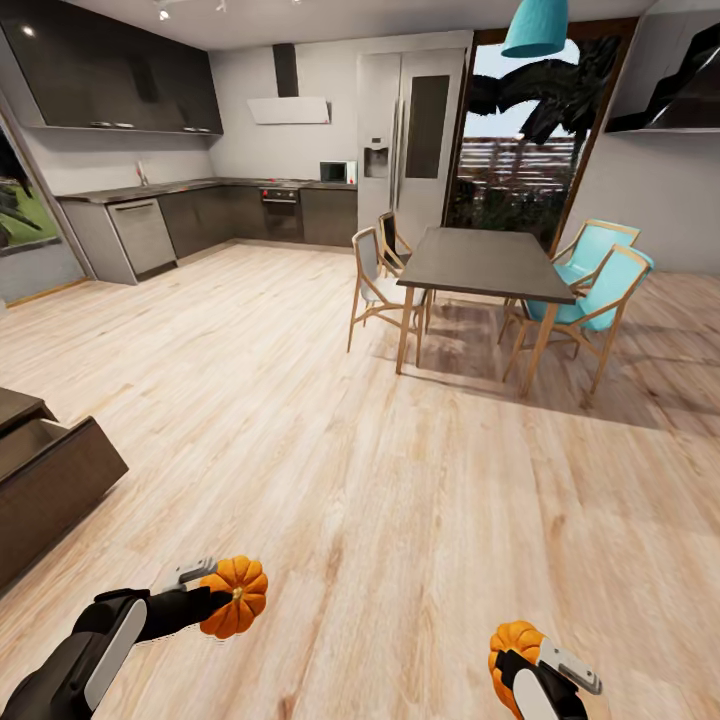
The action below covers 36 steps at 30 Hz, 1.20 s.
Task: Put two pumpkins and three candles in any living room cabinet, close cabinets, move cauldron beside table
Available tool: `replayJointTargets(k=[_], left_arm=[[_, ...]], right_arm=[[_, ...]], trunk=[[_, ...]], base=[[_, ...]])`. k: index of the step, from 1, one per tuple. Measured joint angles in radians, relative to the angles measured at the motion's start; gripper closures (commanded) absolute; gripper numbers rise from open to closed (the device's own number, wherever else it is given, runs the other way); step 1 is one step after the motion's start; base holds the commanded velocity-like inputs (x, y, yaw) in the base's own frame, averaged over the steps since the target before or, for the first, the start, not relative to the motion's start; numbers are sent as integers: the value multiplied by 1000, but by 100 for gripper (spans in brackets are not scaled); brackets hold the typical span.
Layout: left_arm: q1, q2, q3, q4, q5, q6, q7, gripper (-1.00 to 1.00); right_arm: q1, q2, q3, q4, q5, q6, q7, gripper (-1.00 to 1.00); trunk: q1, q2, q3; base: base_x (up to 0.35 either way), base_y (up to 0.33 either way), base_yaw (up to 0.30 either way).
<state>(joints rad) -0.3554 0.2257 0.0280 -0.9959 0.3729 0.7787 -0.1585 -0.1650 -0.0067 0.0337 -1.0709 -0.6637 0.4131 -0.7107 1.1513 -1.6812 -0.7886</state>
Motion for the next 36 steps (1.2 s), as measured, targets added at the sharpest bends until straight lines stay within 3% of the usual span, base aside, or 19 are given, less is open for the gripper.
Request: replayJointTargets(k=[9,17,23,26,28,31,36], left_arm=[[0,0,0,0,0,0,0,100],[0,0,3,-4,2,11,0,100],[0,-2,2,-14,3,60,6,100],[0,-11,2,-14,4,80,37,100],[0,-32,3,-14,10,85,87,100],[0,-48,4,-14,-6,86,144,100],[0,-55,7,-15,-12,86,213,100]], right_arm=[[0,1,3,0,-1,0,-1,100],[0,1,4,6,0,0,-1,100],[0,2,5,7,0,0,-2,100],[0,1,3,8,0,0,-1,100],[0,1,4,8,1,-1,-1,100],[0,1,5,7,0,-2,-1,100],[0,2,6,8,2,-4,-1,100]], trunk=[[0,0,0],[1,0,0],[-22,42,19],[-34,63,28],[-41,77,34],[-53,98,44],[-65,119,53]], base=[[298,-205,133],[50,-43,281],[1,-1,284],[0,0,284],[0,0,284],[0,0,211],[0,0,36]])
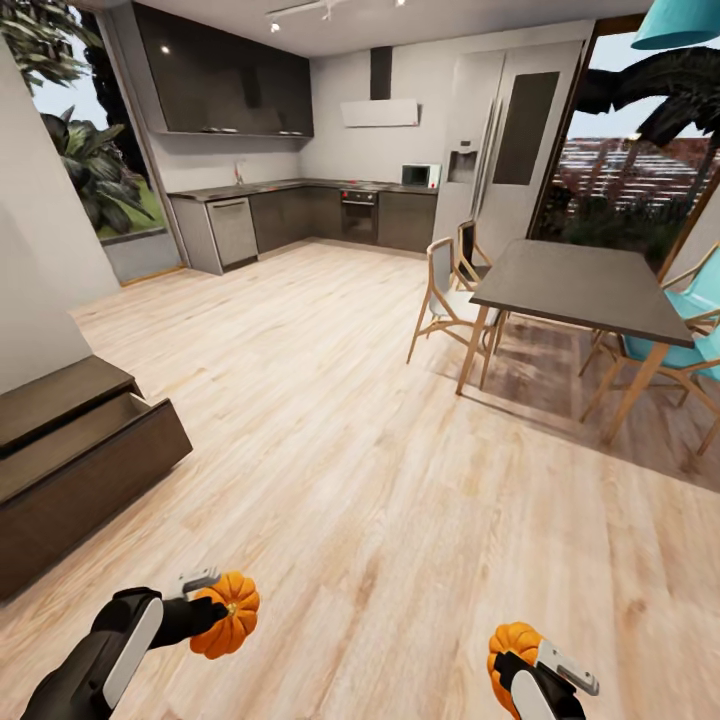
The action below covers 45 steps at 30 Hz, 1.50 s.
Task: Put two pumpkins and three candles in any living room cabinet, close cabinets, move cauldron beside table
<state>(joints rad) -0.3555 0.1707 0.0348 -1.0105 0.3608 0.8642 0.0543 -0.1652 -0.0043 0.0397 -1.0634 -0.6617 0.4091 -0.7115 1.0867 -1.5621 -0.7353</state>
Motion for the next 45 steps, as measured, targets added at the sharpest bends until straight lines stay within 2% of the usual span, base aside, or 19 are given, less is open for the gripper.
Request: replayJointTargets(k=[5,15,22,31,45], left_arm=[[0,0,-2,-12,1,-9,10,100],[0,-2,-4,-14,4,-12,12,100],[0,-3,-4,-14,2,-11,12,100],[0,-4,-4,-14,1,-11,12,100],[0,-4,-4,-14,4,-12,12,100]], right_arm=[[0,-2,0,0,-1,-34,0,100],[0,-7,-2,2,2,-40,0,100],[0,-13,-2,55,1,-54,2,100],[0,-4,-4,56,-2,-56,-3,100],[0,0,-1,54,-3,-57,-10,100]], trunk=[[0,0,0],[-1,0,5],[-1,0,5],[0,0,5],[0,0,5]], base=[[92,-28,3],[279,-195,52],[286,-20,1],[282,-1,11],[257,-158,263]])
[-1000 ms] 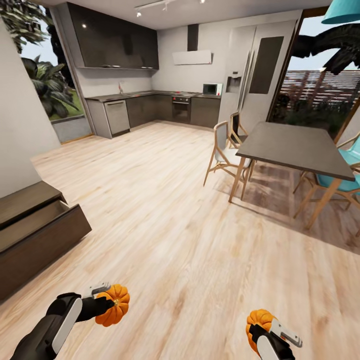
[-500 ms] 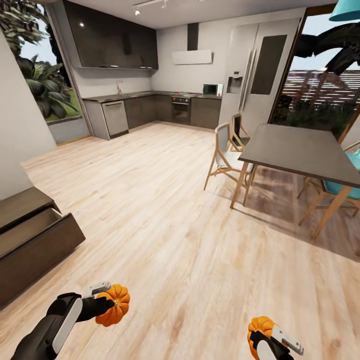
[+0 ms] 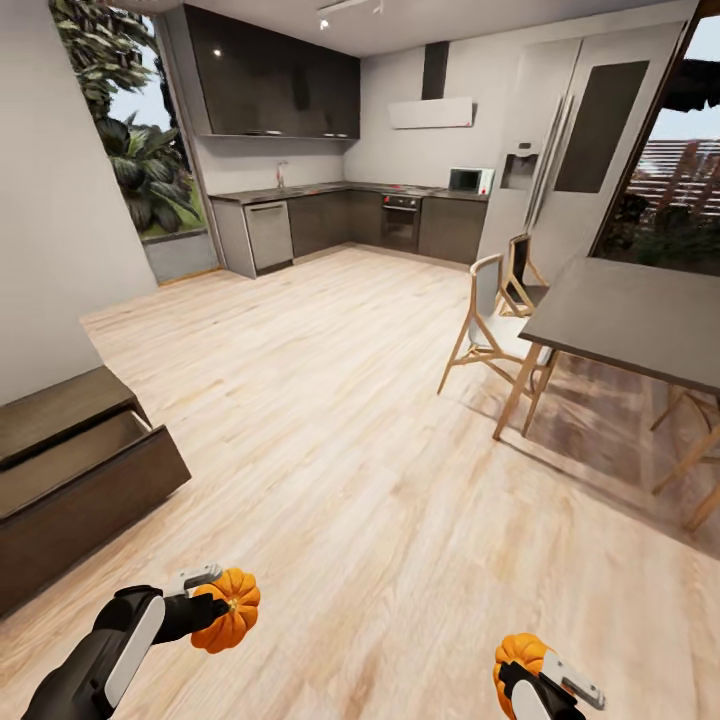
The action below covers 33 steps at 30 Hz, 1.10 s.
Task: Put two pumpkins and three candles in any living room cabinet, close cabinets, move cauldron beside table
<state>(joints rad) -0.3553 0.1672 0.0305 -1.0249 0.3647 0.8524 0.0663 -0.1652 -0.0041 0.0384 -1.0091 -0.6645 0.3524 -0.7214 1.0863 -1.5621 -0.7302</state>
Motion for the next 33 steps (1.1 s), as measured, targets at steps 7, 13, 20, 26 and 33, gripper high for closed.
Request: replayJointTargets(k=[7,13,20,26,33], left_arm=[[0,0,0,0,-1,0,0,100],[0,0,0,0,-1,0,0,100],[0,0,0,0,-2,0,0,100],[0,0,0,0,-3,1,0,100],[0,0,1,0,-3,0,0,100]], right_arm=[[0,0,0,-1,0,1,0,100],[0,0,0,-2,0,1,0,100],[0,0,0,-3,0,1,0,100],[0,1,0,-3,0,1,0,100],[0,1,0,-6,0,2,0,100]], trunk=[[0,0,0],[0,0,0],[0,0,0],[0,0,0],[0,0,0]], base=[[39,-32,287],[1,-1,288],[0,0,289],[71,0,289],[130,0,289]])
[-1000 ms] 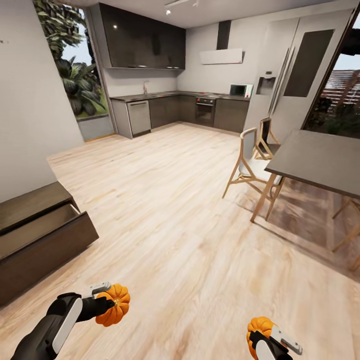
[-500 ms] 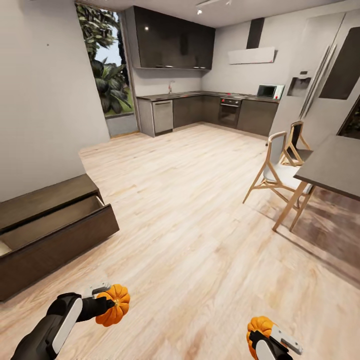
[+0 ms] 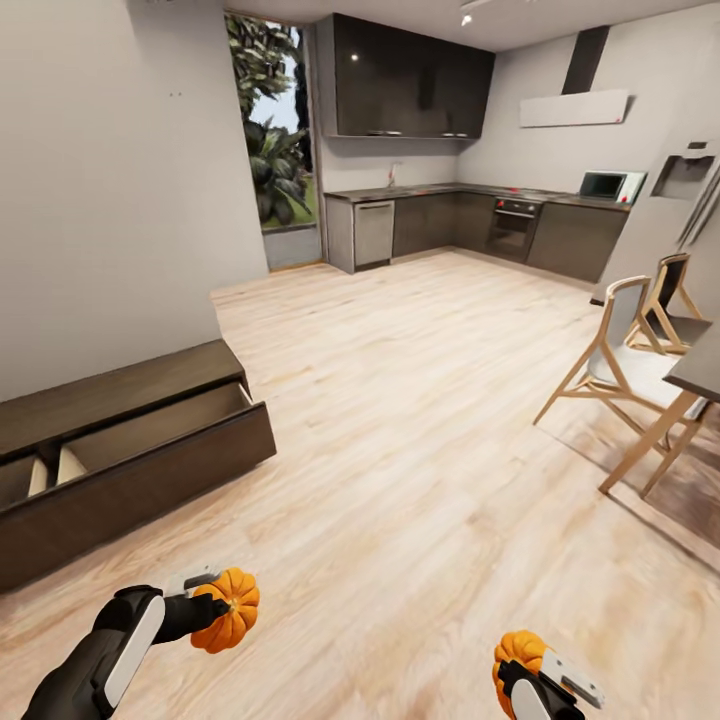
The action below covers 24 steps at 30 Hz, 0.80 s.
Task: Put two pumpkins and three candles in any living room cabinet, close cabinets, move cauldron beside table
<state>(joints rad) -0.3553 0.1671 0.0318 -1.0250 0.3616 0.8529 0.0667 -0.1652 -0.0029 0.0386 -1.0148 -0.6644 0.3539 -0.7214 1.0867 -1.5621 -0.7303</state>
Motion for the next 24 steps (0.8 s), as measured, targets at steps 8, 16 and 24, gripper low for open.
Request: replayJointTargets(k=[8,16,24], left_arm=[[0,0,0,0,0,0,0,100],[0,0,0,-1,-1,0,0,100],[0,2,3,-2,1,8,-1,100]], right_arm=[[0,0,0,-2,0,0,-1,100],[0,0,1,-3,-1,0,-3,100],[0,0,2,-4,0,0,-3,100]], trunk=[[0,0,0],[0,0,0],[0,0,0]], base=[[88,0,289],[111,-26,289],[43,-24,289]])
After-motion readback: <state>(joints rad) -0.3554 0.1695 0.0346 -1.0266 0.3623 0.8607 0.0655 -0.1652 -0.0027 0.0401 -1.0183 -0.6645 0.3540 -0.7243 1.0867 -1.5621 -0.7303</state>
